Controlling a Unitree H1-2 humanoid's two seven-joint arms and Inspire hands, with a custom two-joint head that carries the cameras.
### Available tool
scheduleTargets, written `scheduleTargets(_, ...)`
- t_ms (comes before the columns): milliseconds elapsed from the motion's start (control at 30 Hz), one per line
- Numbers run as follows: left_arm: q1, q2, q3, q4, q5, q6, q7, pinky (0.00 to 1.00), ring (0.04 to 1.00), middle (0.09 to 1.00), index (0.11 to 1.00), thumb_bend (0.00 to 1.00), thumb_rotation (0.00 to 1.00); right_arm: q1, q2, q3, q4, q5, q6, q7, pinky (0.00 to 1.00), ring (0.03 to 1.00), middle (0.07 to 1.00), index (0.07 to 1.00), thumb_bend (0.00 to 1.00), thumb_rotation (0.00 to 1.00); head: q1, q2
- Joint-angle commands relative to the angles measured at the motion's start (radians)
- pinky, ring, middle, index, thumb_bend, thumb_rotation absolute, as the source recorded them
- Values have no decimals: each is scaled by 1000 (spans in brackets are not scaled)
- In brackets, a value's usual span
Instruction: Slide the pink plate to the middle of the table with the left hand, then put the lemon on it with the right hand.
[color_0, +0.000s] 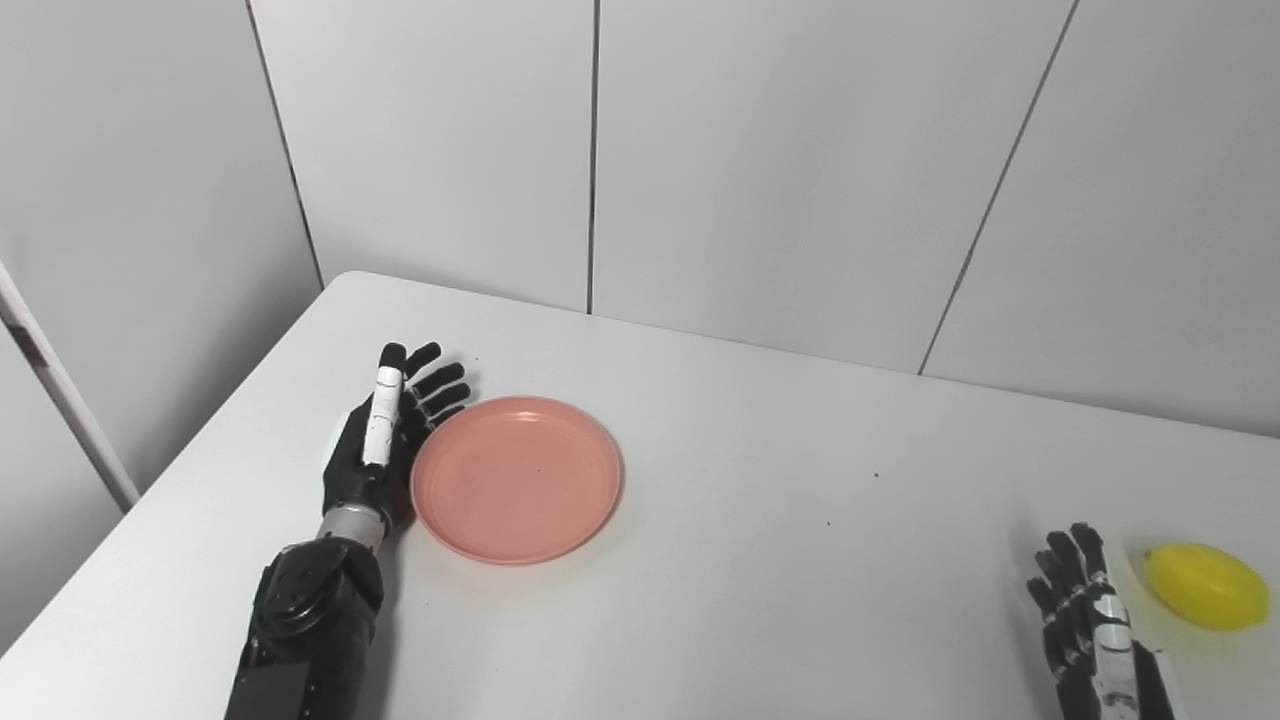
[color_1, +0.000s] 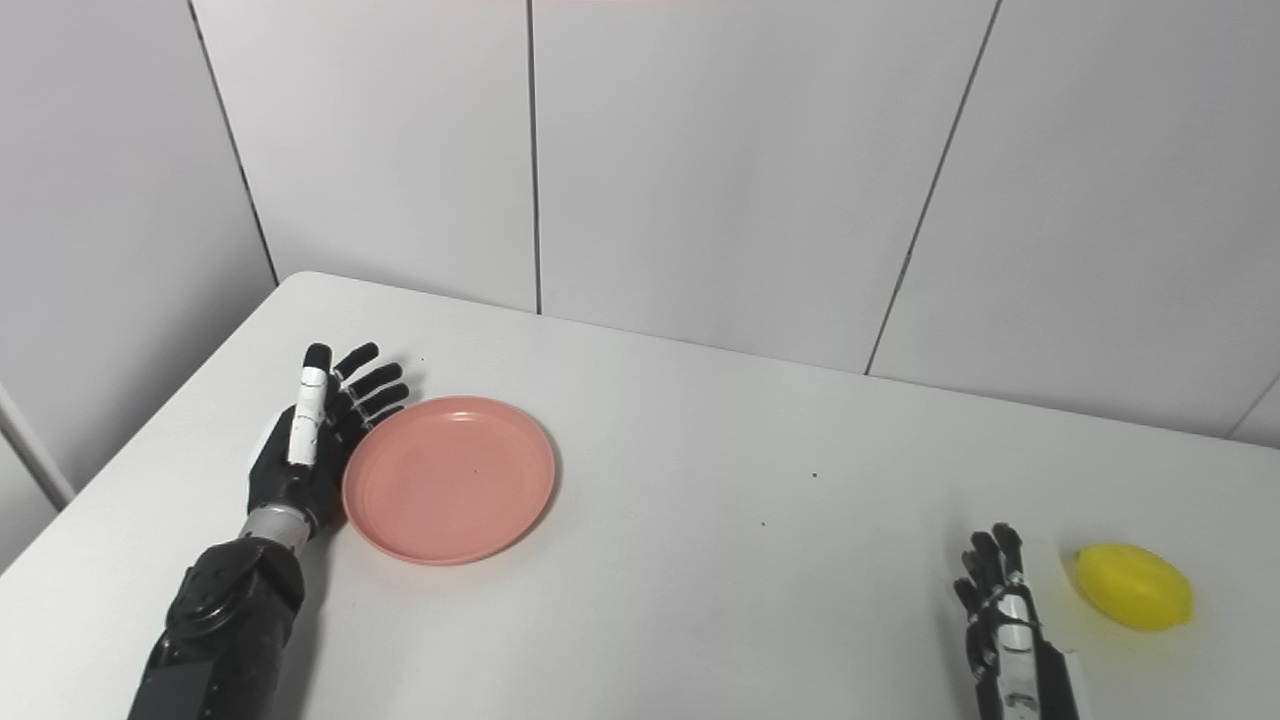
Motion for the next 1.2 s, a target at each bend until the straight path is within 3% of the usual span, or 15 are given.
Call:
scheduleTargets(0,10,-18,-5,-16,-11,15,5,766,768,762,796,885,815,15,15,10,10,4,3,1,1000,990,970,995,676,967,-2,1)
scheduleTargets(400,41,-89,4,-38,-38,-26,11,789,786,767,786,900,786,12,26,11,6,-6,8,-13,993,969,954,981,684,937,-15,12)
scheduleTargets(933,54,-206,23,-142,-149,84,93,816,787,755,760,904,797,3,39,20,16,-5,-11,-9,986,965,956,977,698,916,-61,42)
scheduleTargets(1167,55,-232,10,-144,-159,88,101,837,811,790,780,871,832,4,45,26,1,-17,-1,-13,974,957,954,975,739,892,-96,61)
